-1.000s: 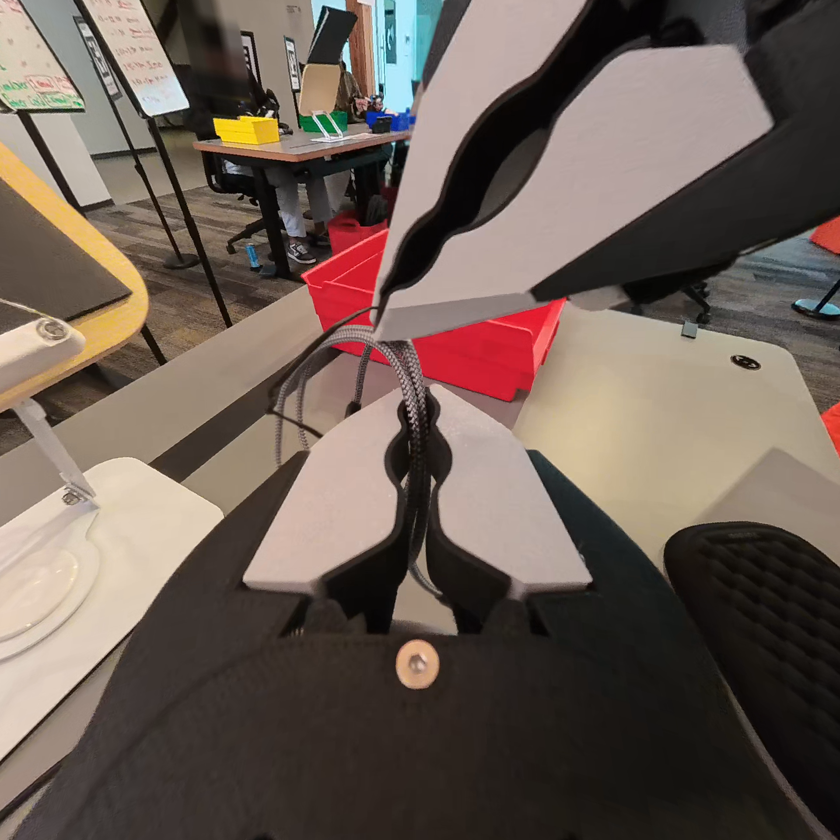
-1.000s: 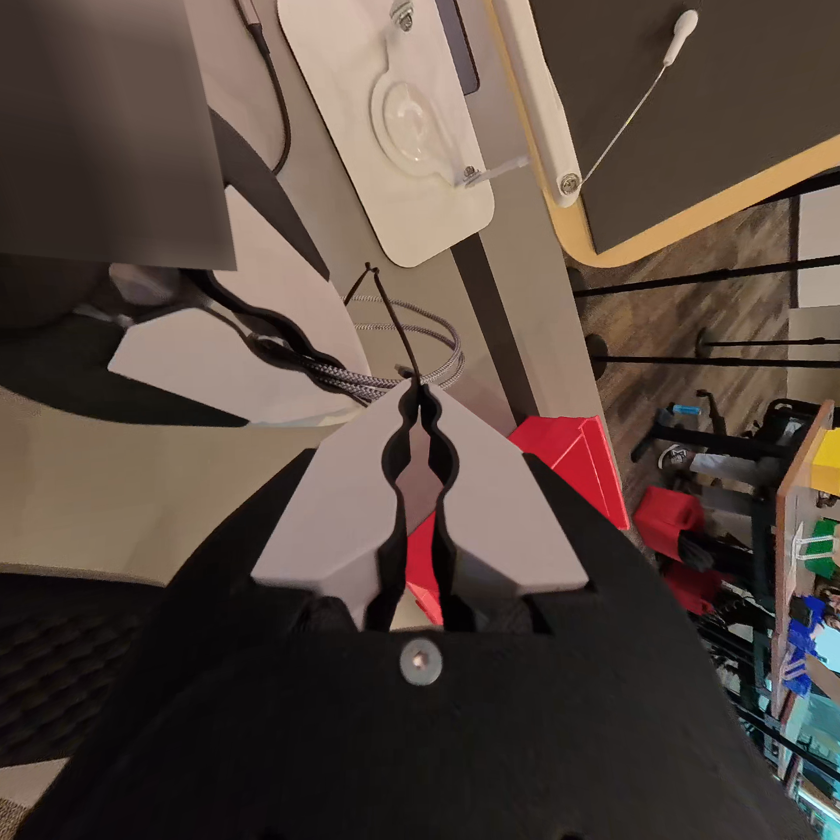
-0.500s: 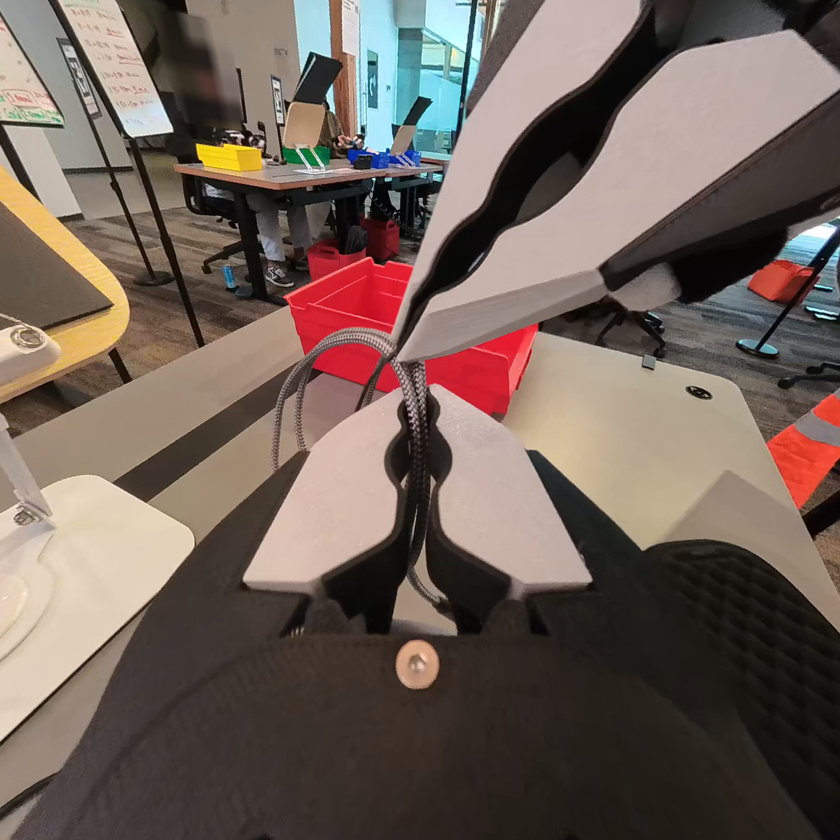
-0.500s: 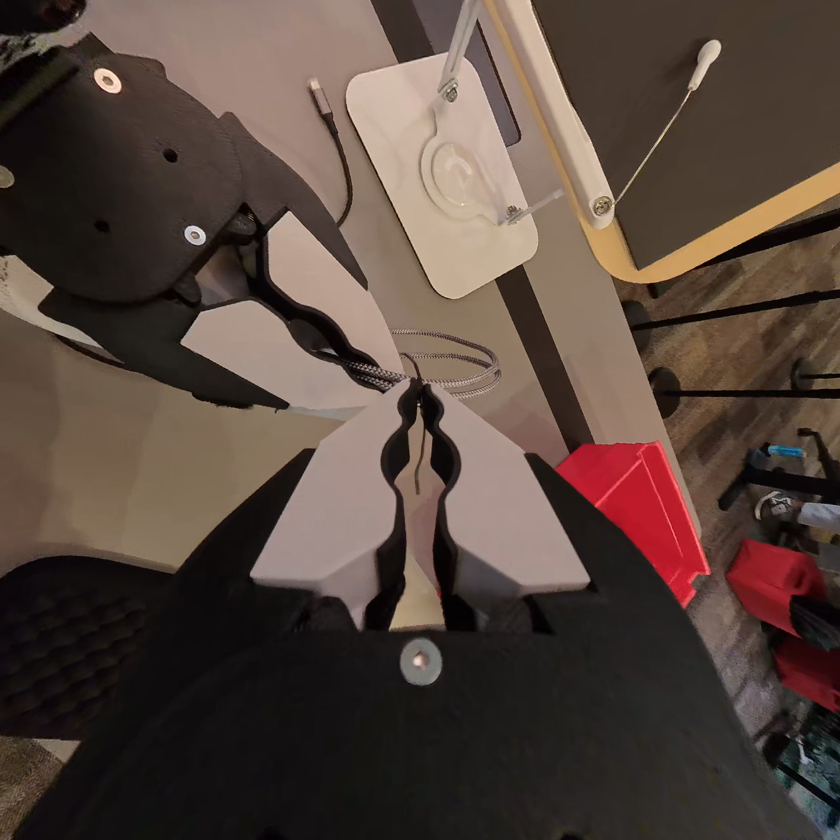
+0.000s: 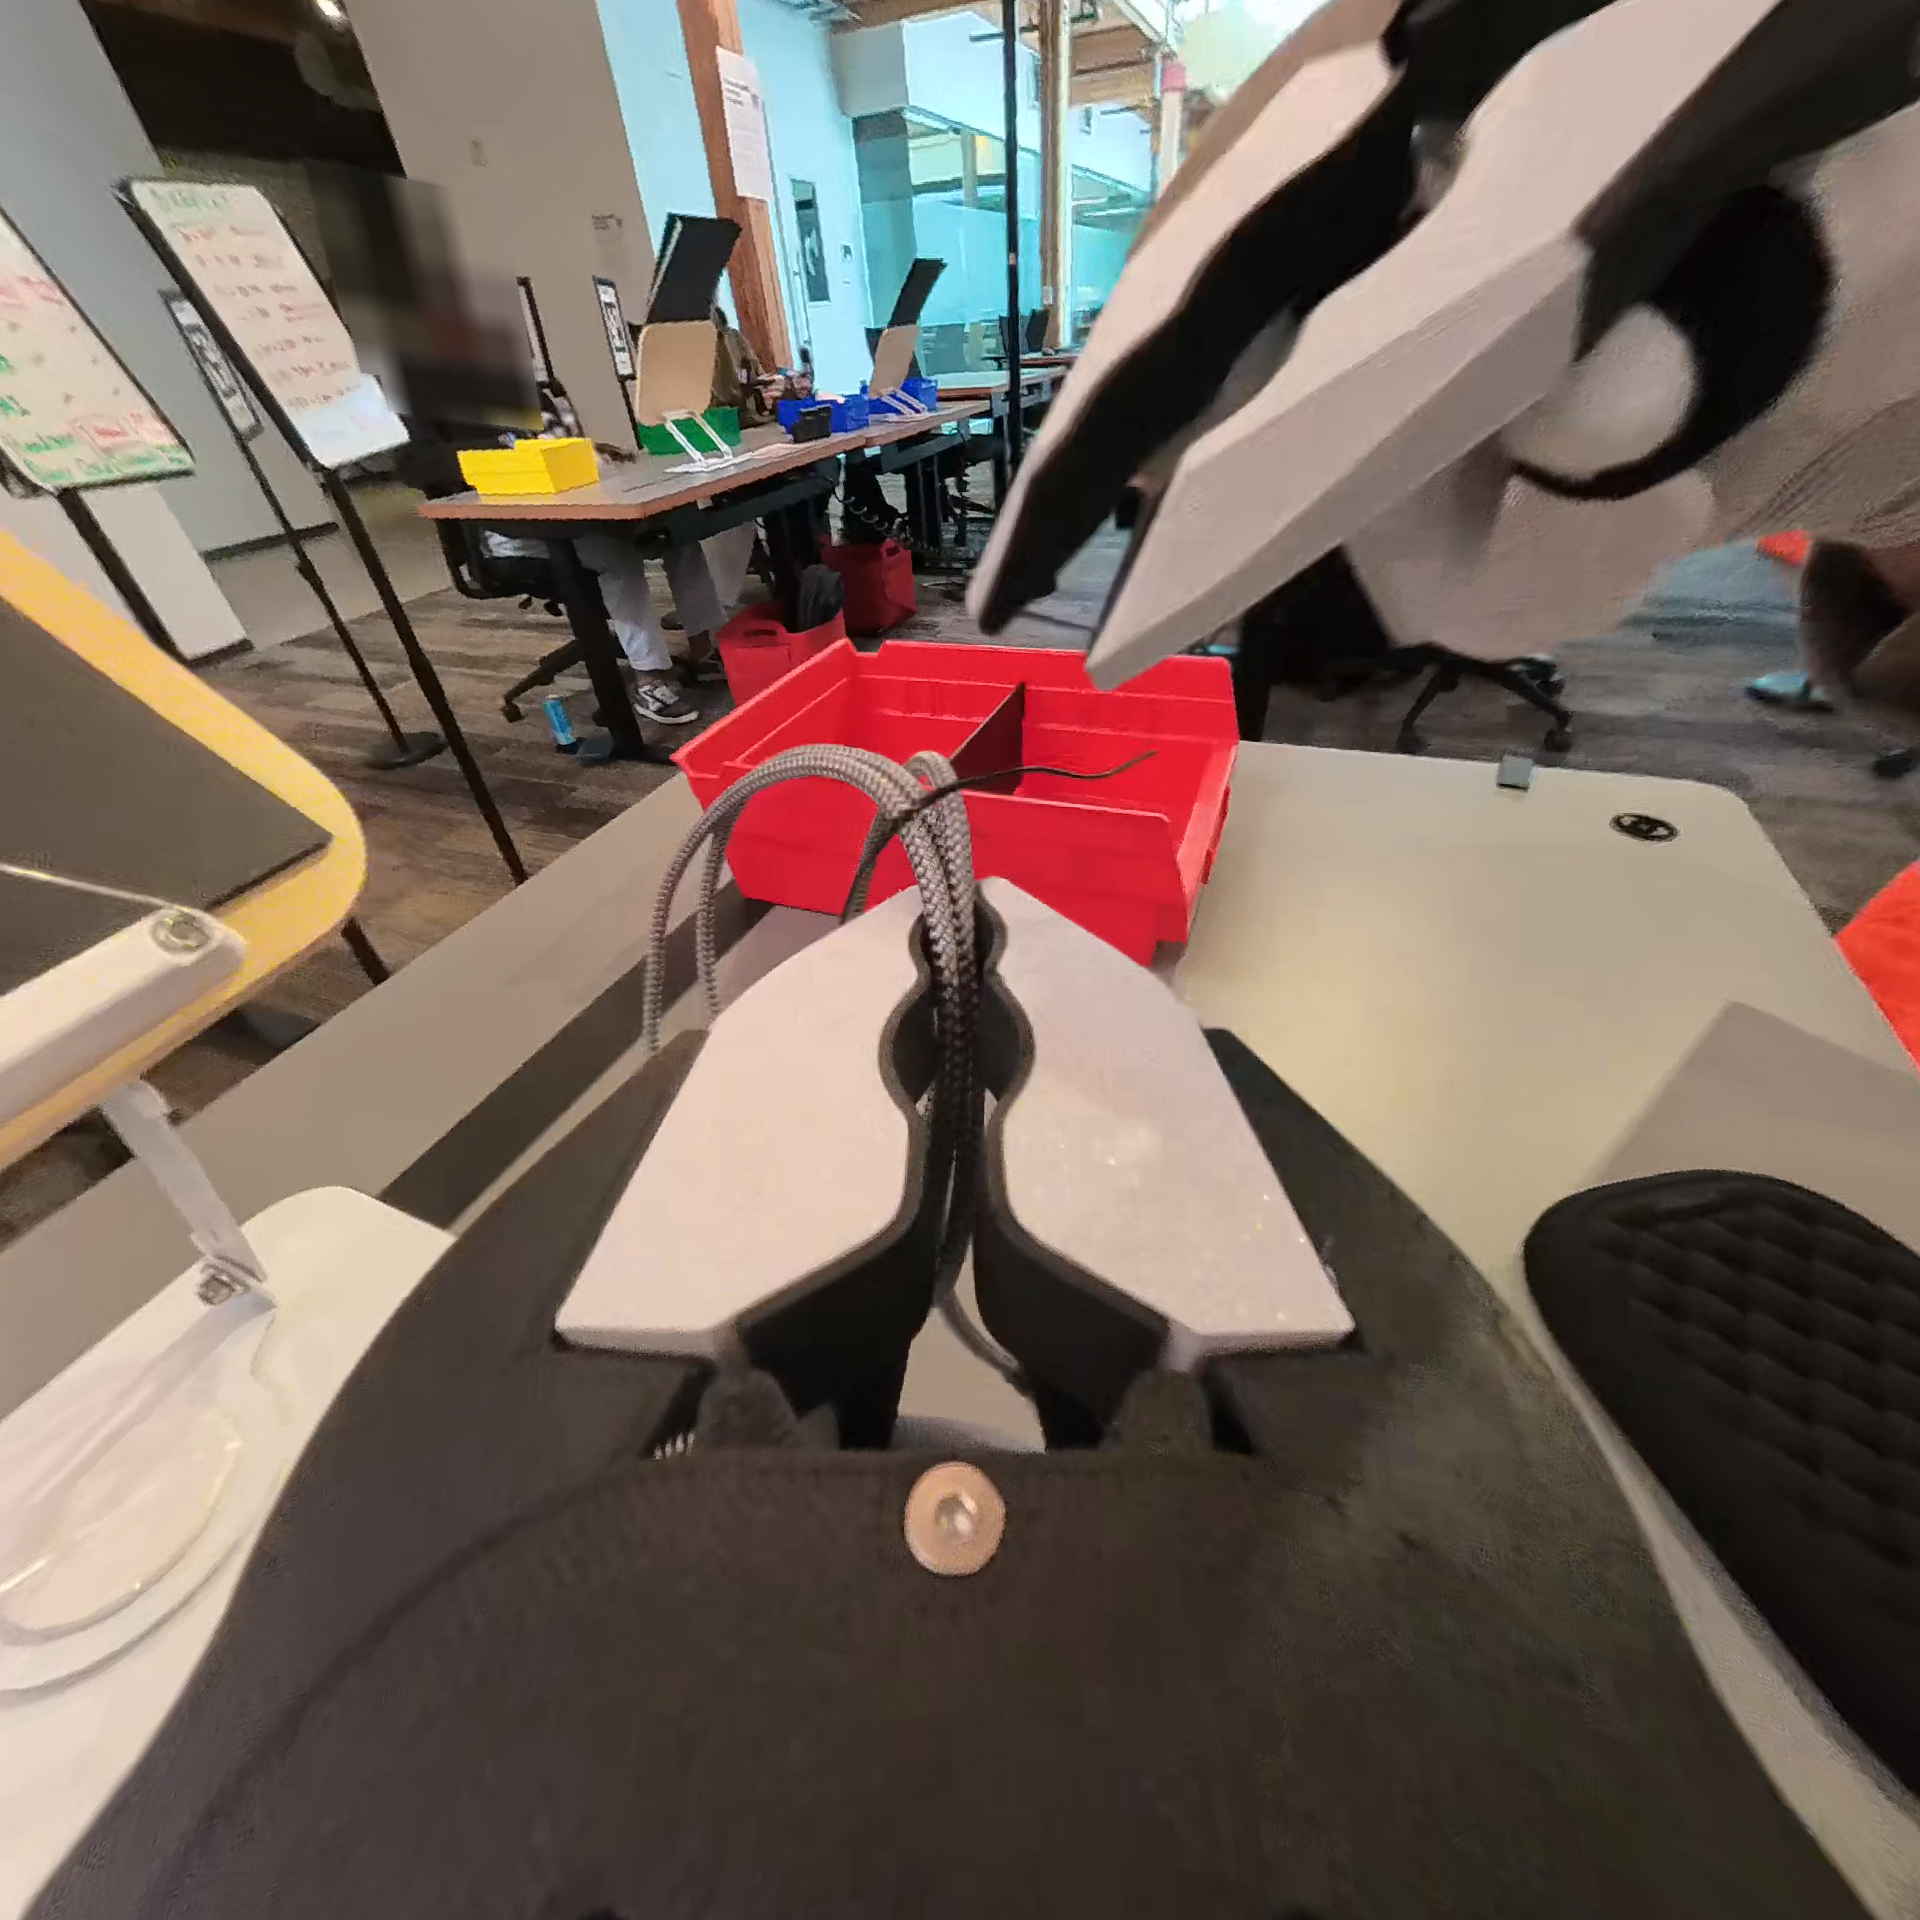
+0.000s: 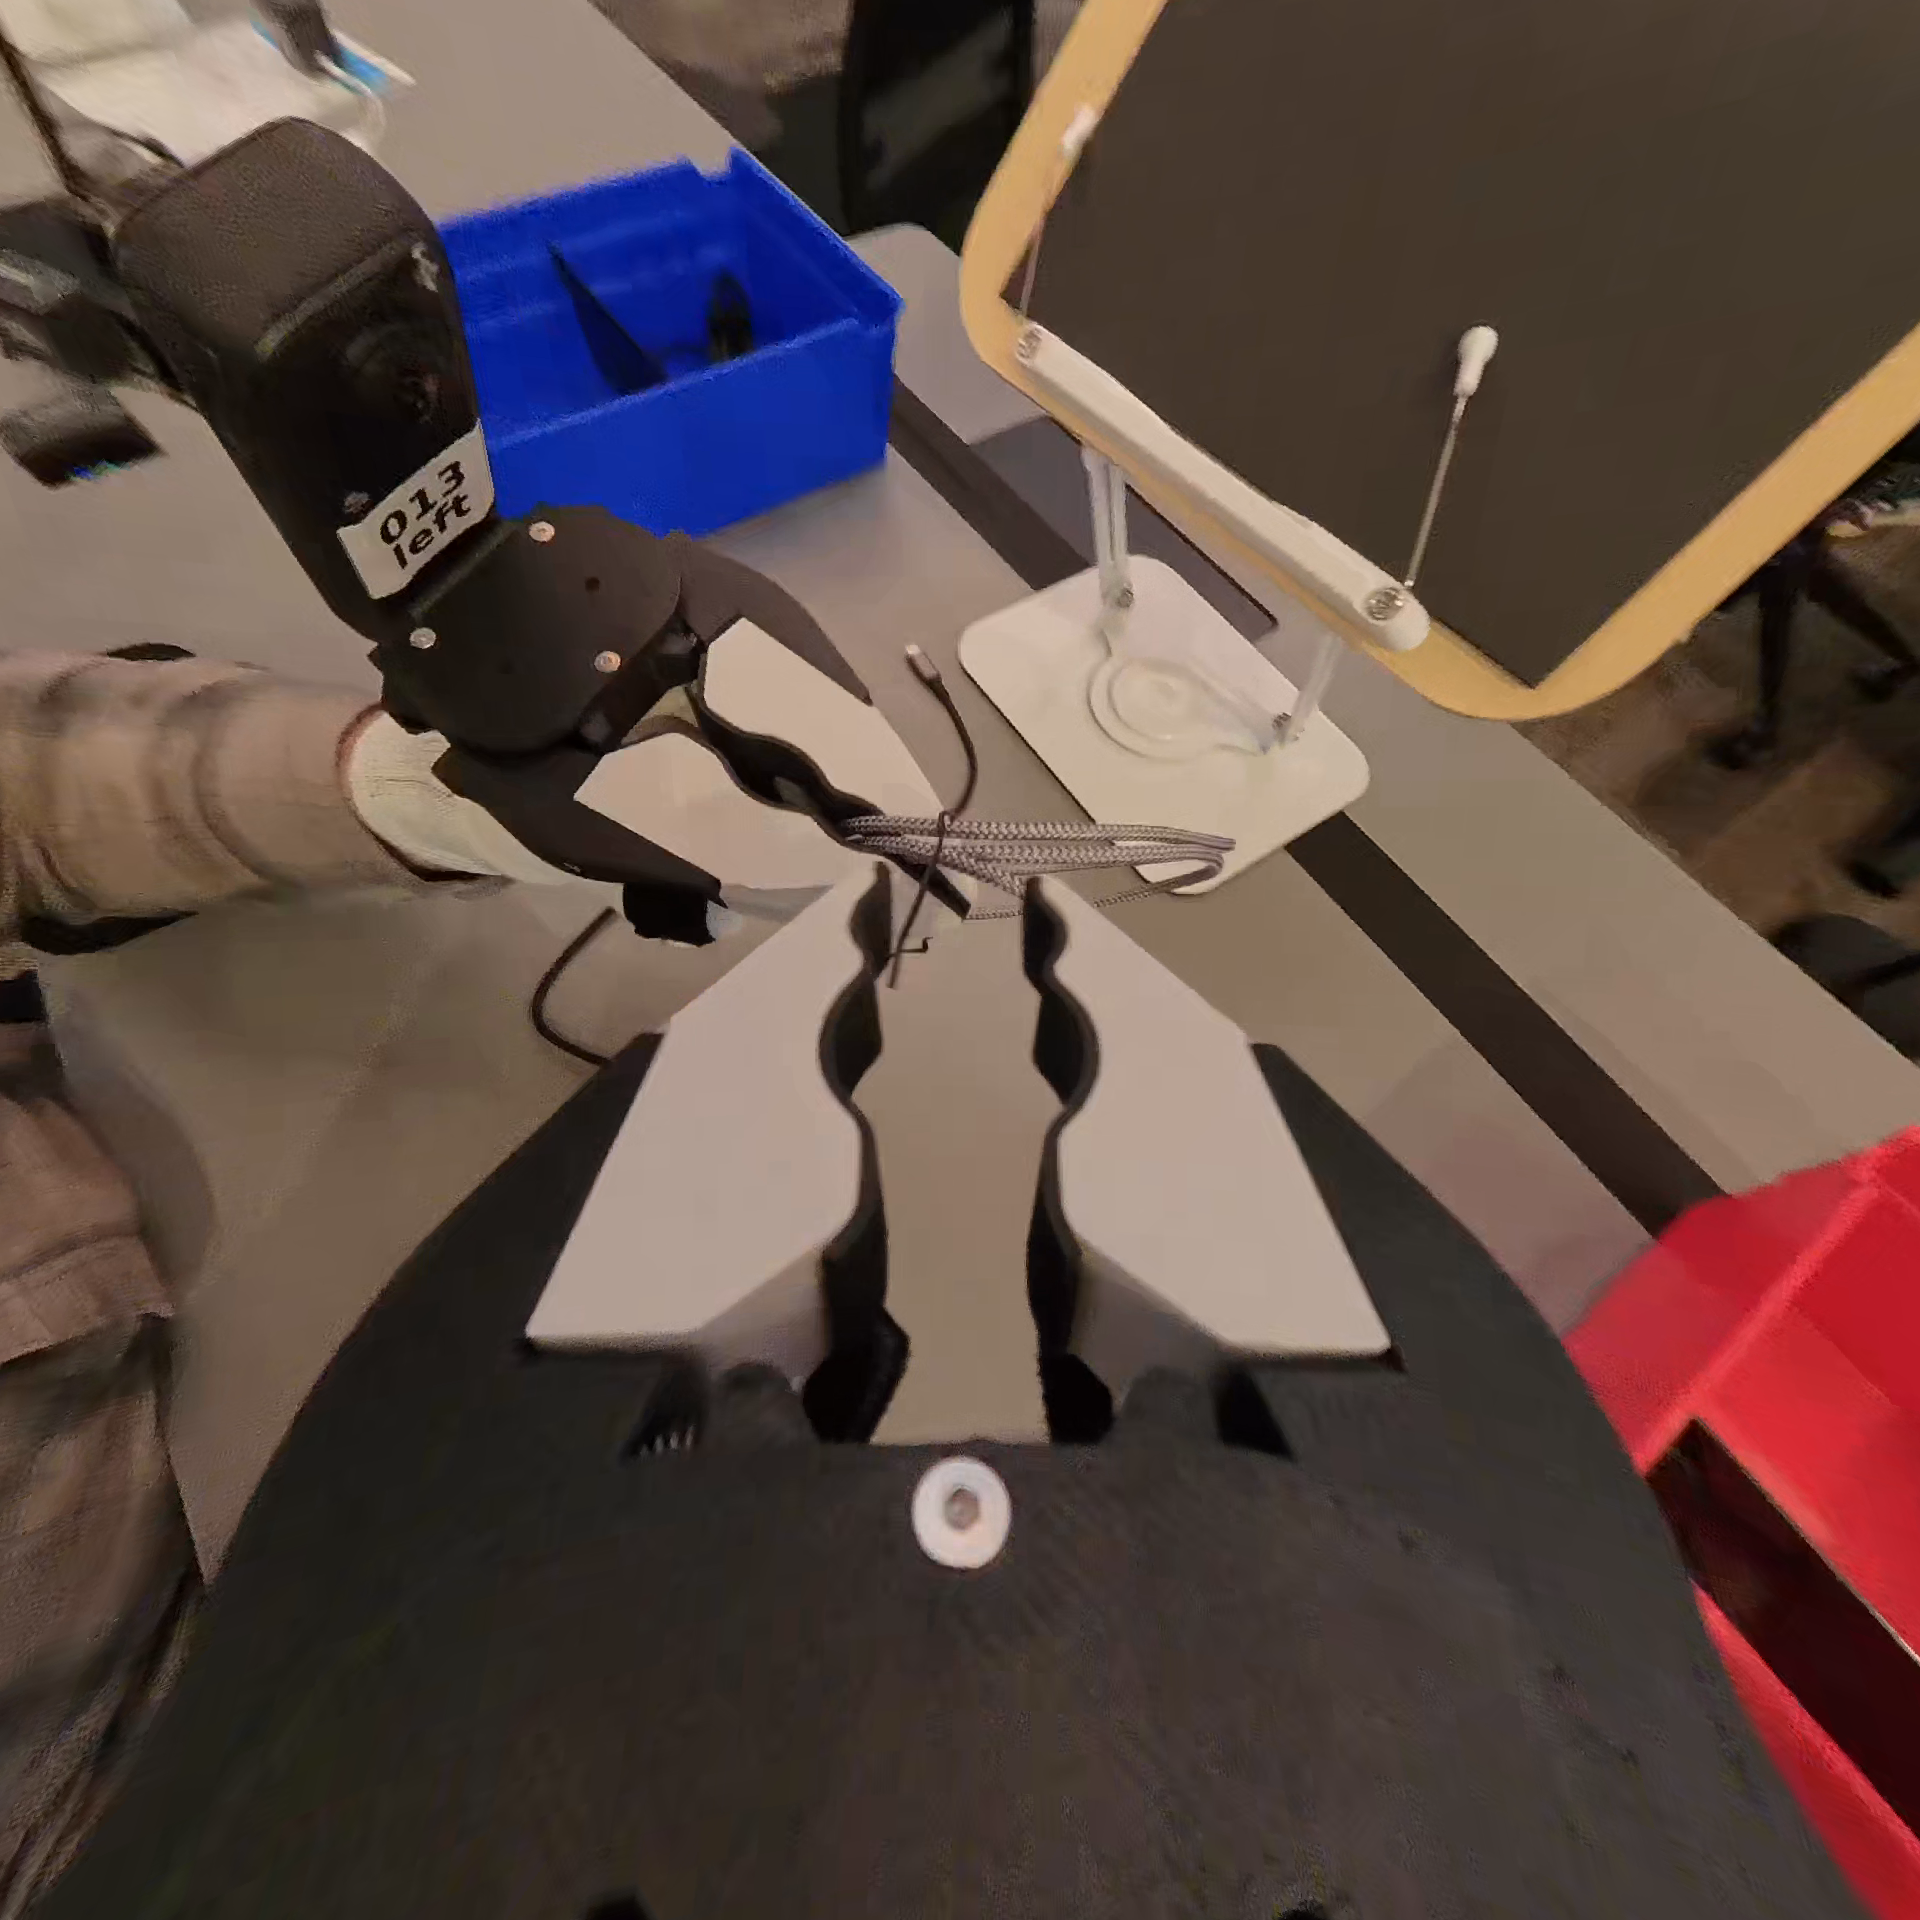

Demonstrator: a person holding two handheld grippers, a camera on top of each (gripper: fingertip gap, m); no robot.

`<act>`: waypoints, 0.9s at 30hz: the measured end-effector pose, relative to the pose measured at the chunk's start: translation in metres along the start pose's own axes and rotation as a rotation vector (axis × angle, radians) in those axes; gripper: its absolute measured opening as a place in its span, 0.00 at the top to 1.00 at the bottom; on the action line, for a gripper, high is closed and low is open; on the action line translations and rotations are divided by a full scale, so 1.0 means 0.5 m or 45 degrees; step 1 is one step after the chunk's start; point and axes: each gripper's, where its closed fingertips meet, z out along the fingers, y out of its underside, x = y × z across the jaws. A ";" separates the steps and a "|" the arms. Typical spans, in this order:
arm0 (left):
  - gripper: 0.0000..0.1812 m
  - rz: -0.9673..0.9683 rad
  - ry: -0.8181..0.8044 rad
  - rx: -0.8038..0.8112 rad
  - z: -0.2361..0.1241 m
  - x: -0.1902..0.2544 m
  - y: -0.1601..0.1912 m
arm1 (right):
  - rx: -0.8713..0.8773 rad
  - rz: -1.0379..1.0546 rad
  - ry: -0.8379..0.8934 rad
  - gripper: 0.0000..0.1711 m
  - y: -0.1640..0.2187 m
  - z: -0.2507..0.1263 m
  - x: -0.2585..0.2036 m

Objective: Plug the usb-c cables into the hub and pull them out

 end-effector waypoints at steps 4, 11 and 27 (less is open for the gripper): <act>0.99 0.105 -0.031 -0.028 -0.001 0.006 -0.003 | 0.044 -0.004 0.018 0.98 0.026 0.020 0.013; 0.99 0.159 -0.044 -0.048 0.003 0.009 0.003 | 0.164 0.098 -0.101 0.82 0.017 -0.008 -0.014; 0.99 0.325 -0.064 0.010 -0.006 0.036 -0.028 | 0.695 0.538 -0.762 0.36 0.022 -0.021 -0.075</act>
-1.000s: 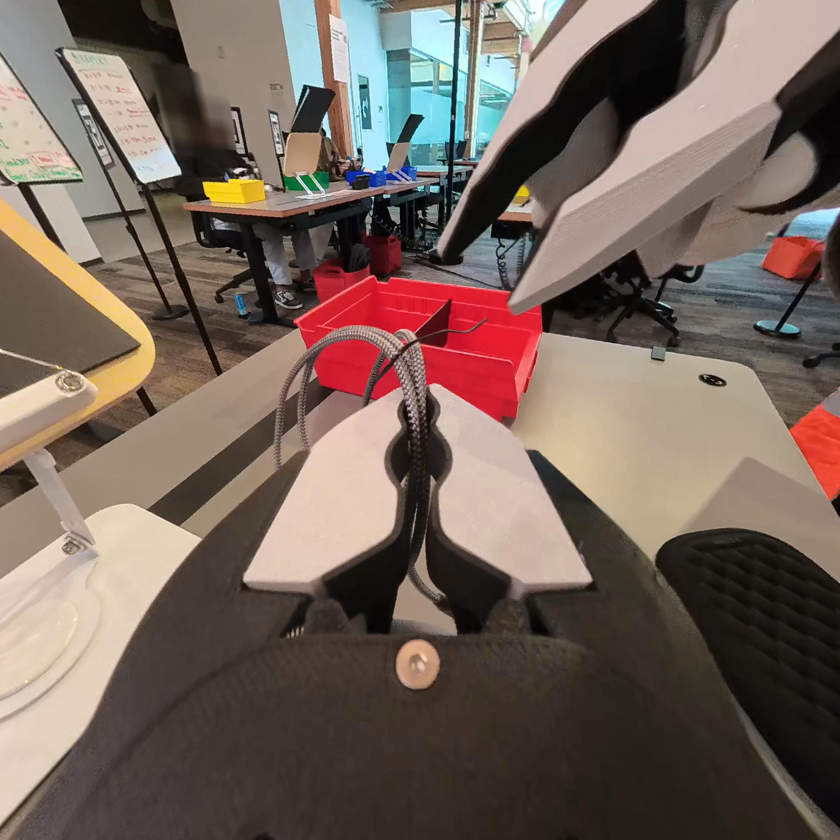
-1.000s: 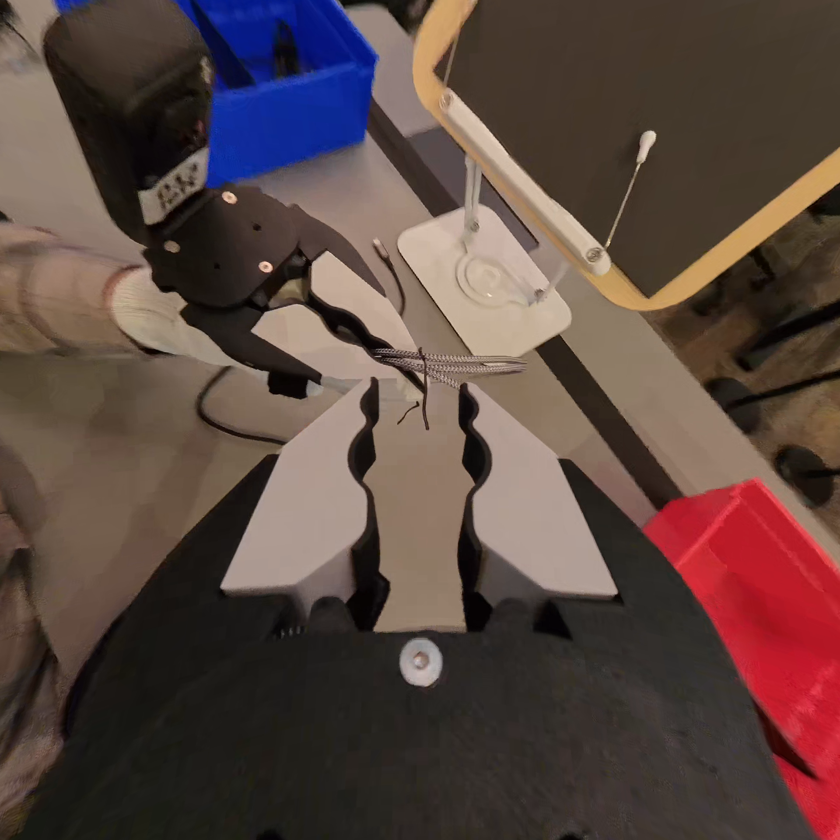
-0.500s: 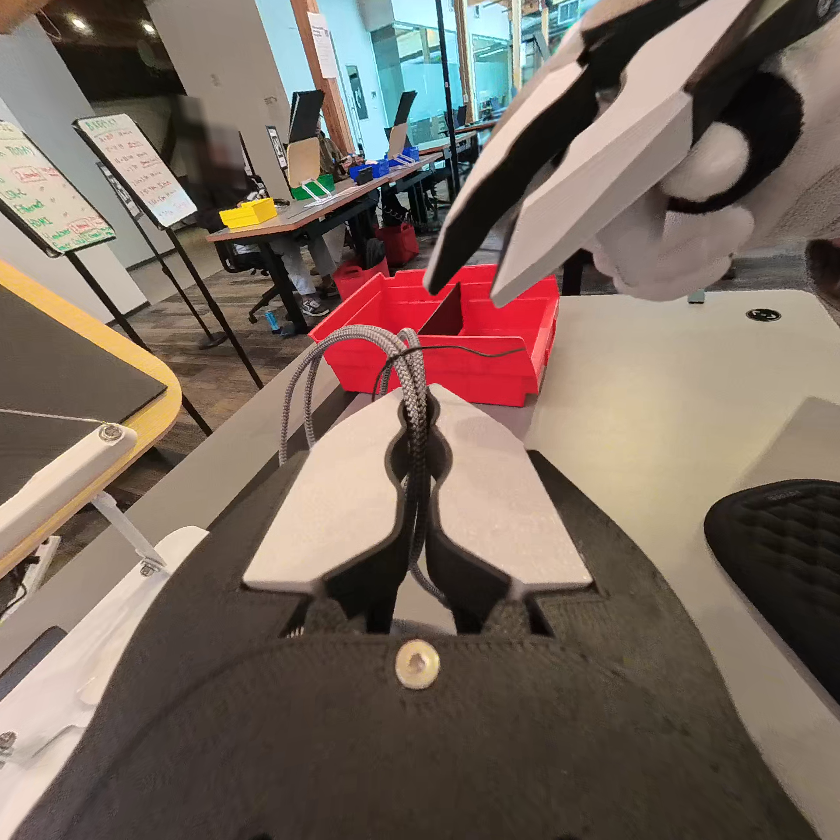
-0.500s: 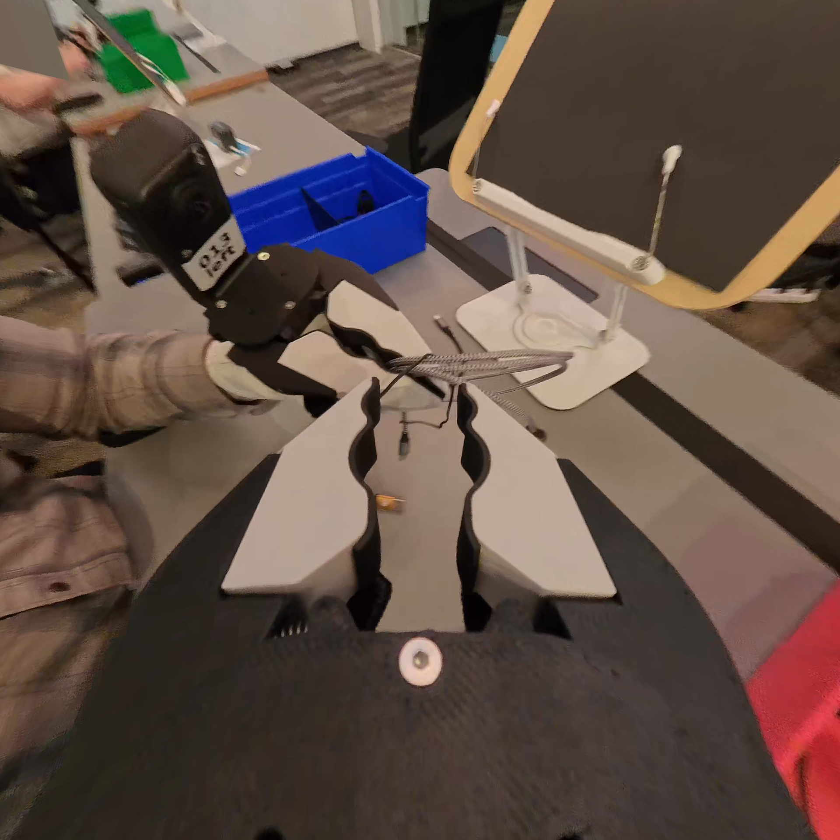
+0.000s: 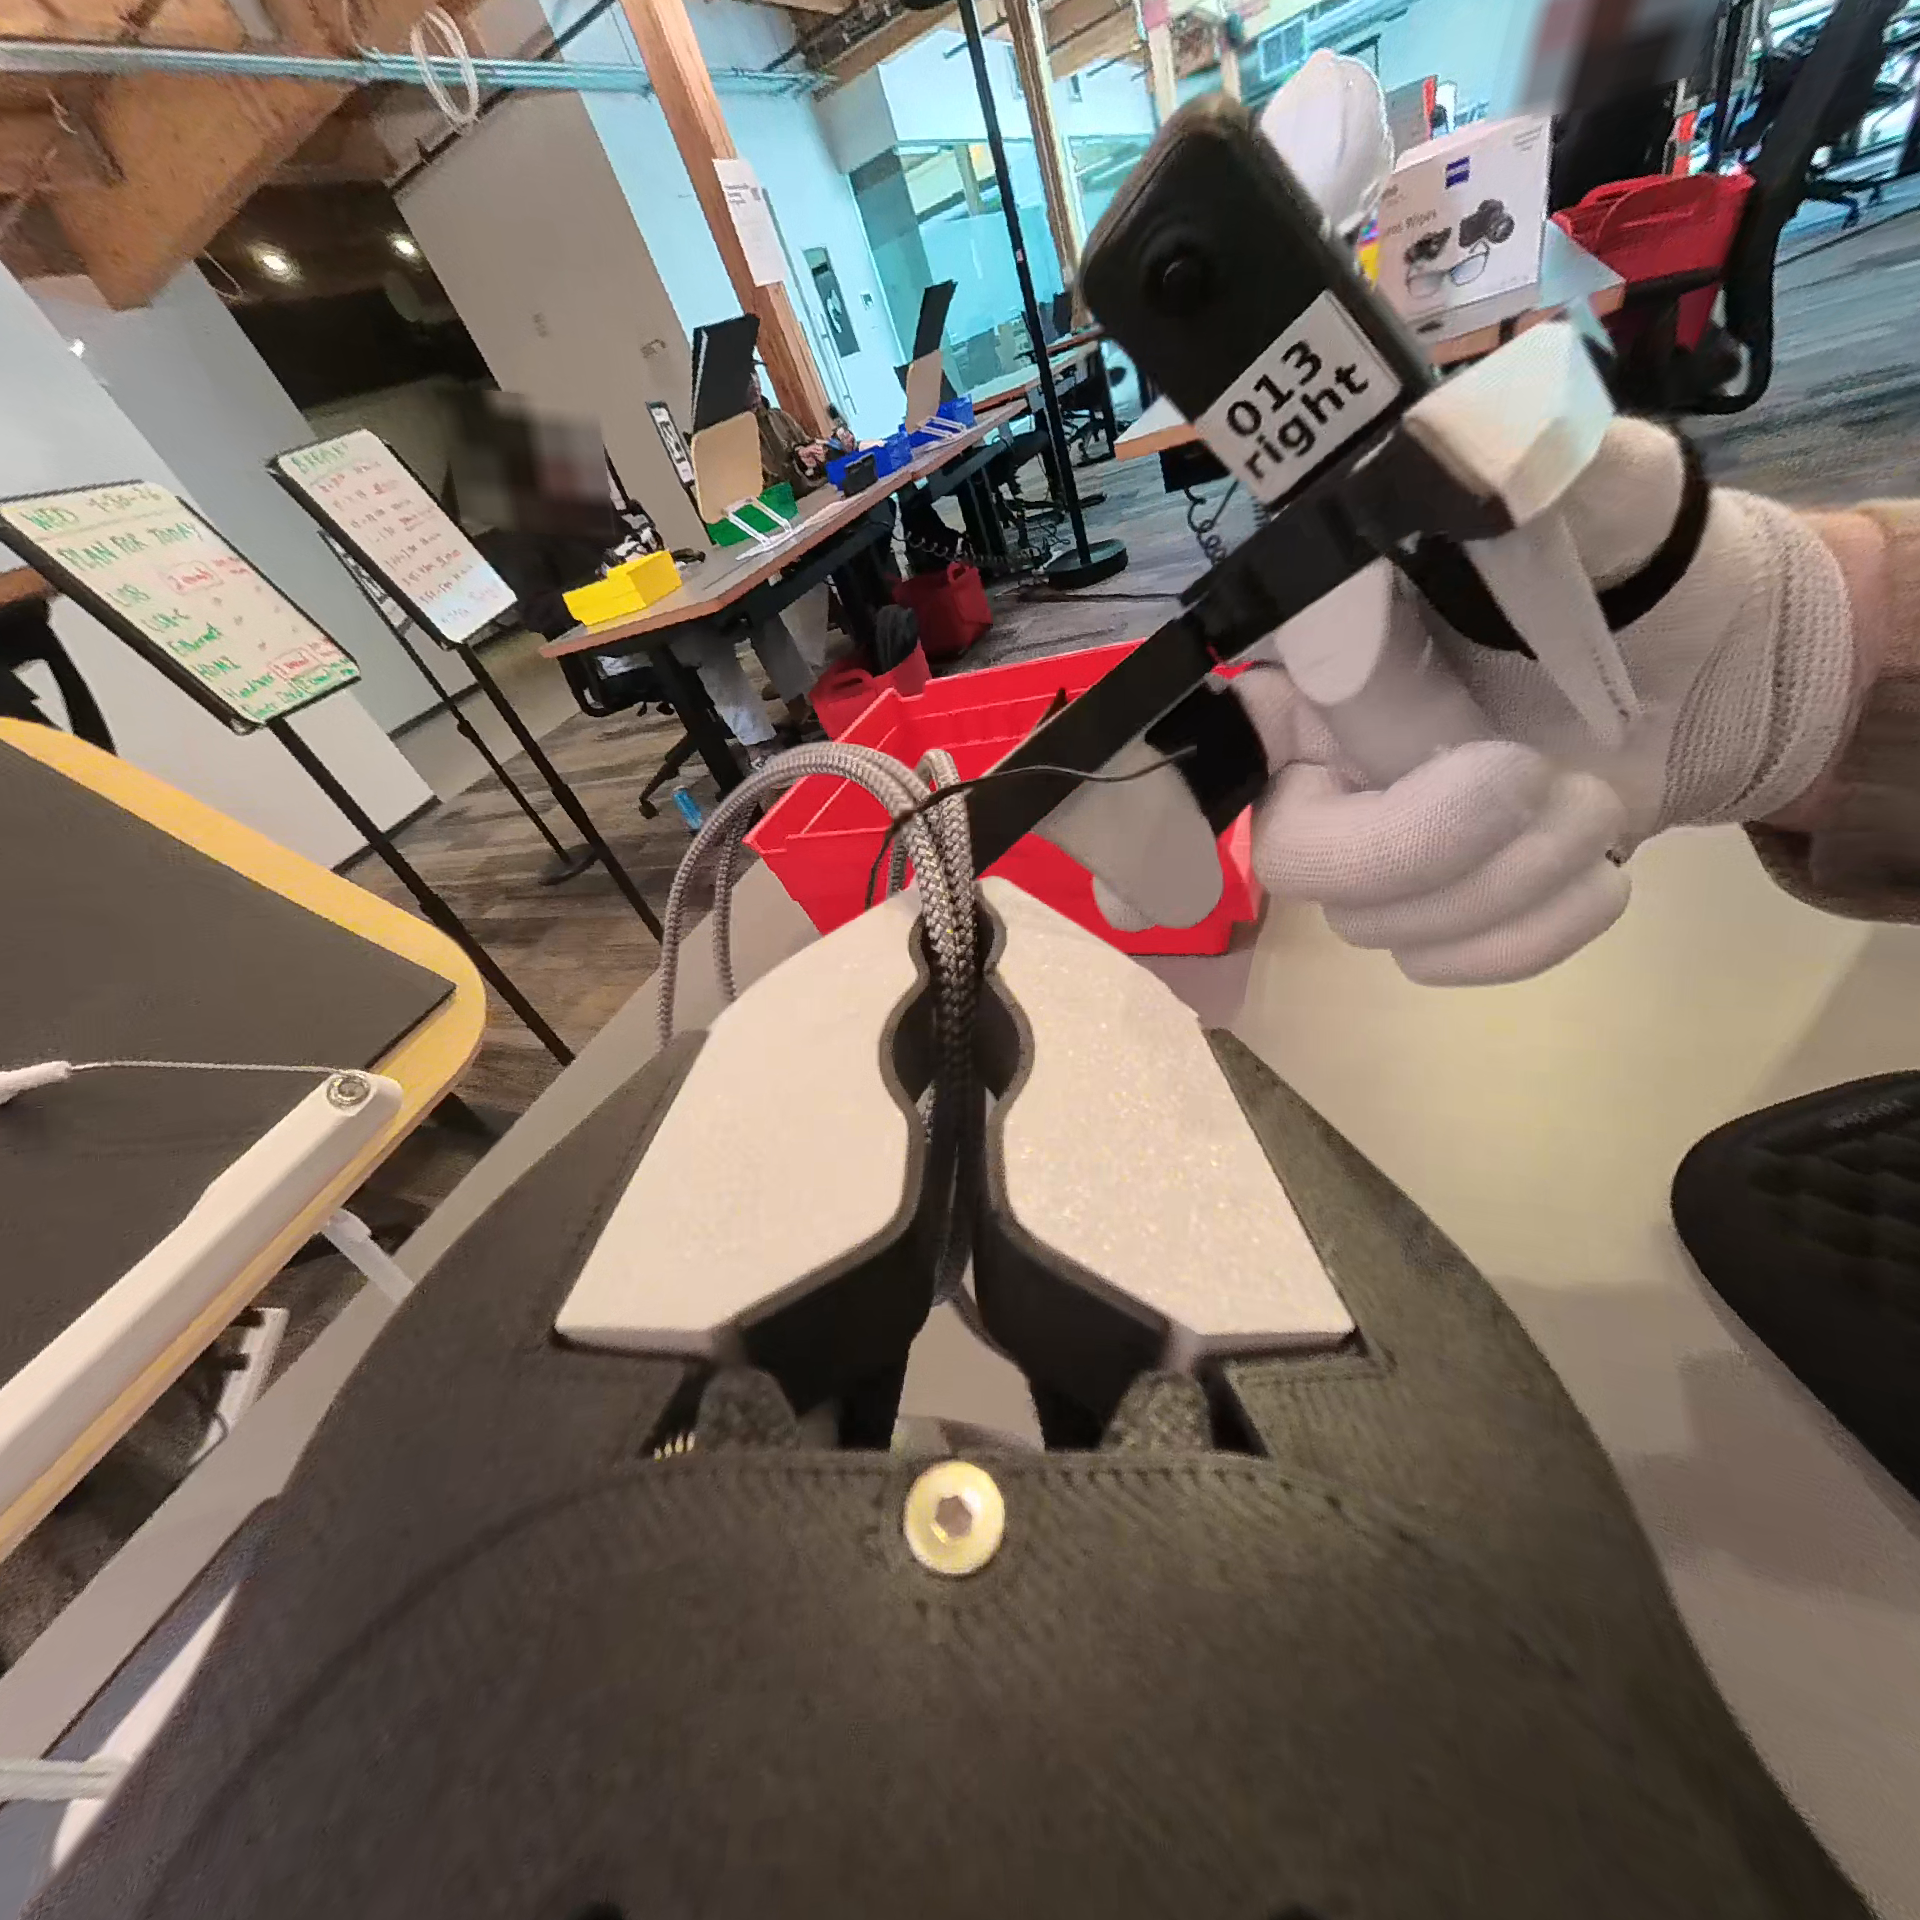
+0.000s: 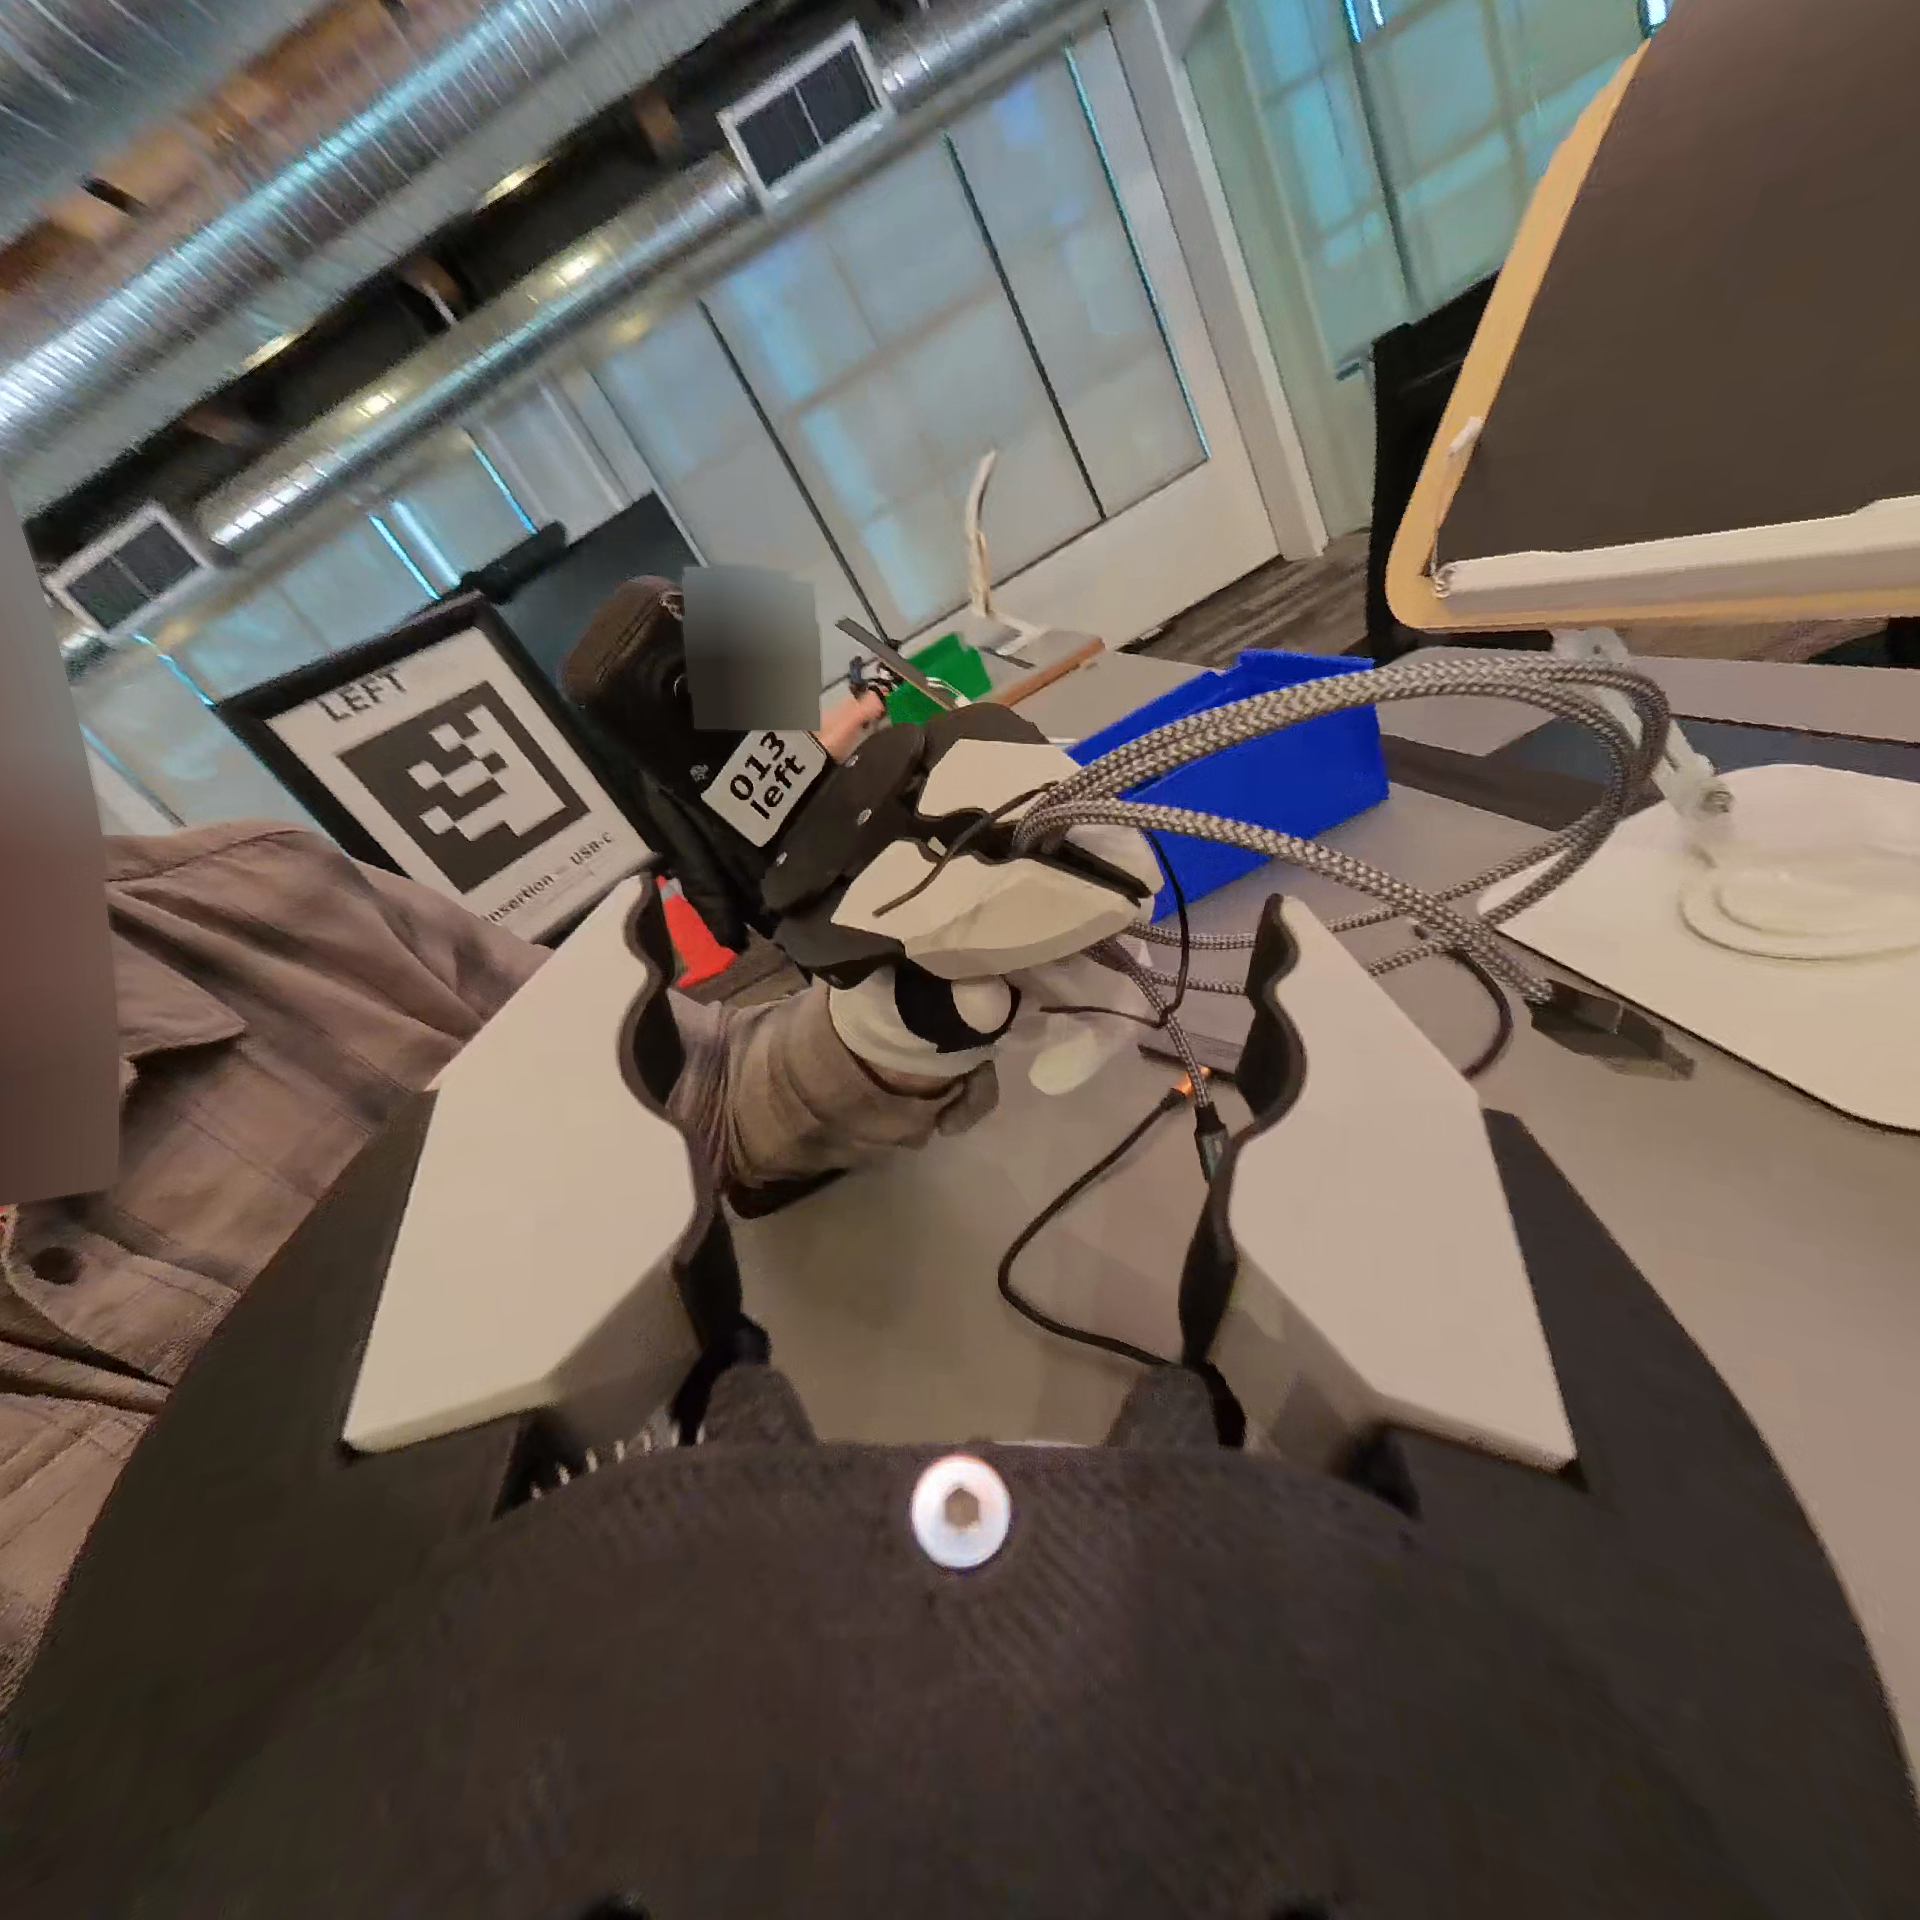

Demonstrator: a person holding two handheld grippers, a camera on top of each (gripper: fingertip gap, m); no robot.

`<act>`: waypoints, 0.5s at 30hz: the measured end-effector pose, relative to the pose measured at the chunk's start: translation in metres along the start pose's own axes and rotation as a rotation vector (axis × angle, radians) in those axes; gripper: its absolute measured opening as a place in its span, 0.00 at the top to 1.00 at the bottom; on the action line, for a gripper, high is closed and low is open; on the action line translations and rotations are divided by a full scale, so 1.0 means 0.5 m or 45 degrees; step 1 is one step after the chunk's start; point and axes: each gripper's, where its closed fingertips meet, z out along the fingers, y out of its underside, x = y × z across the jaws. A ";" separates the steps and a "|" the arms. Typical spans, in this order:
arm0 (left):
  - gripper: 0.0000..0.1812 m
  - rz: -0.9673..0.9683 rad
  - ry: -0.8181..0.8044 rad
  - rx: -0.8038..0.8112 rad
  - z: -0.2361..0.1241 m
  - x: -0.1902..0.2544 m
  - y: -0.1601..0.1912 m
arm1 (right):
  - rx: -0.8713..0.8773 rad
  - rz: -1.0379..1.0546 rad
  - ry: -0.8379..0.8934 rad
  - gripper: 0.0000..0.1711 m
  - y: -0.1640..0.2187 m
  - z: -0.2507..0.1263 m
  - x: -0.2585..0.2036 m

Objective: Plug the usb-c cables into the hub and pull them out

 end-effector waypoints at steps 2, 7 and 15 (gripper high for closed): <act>0.99 0.021 -0.006 0.007 -0.001 0.002 -0.004 | 0.025 0.029 -0.032 0.35 0.000 0.005 0.005; 0.99 0.066 -0.018 0.017 -0.004 0.008 -0.013 | 0.126 0.113 -0.152 0.31 -0.001 0.022 0.007; 0.99 0.165 -0.026 0.020 -0.004 0.024 -0.021 | 0.219 0.150 -0.237 0.34 -0.005 0.048 0.016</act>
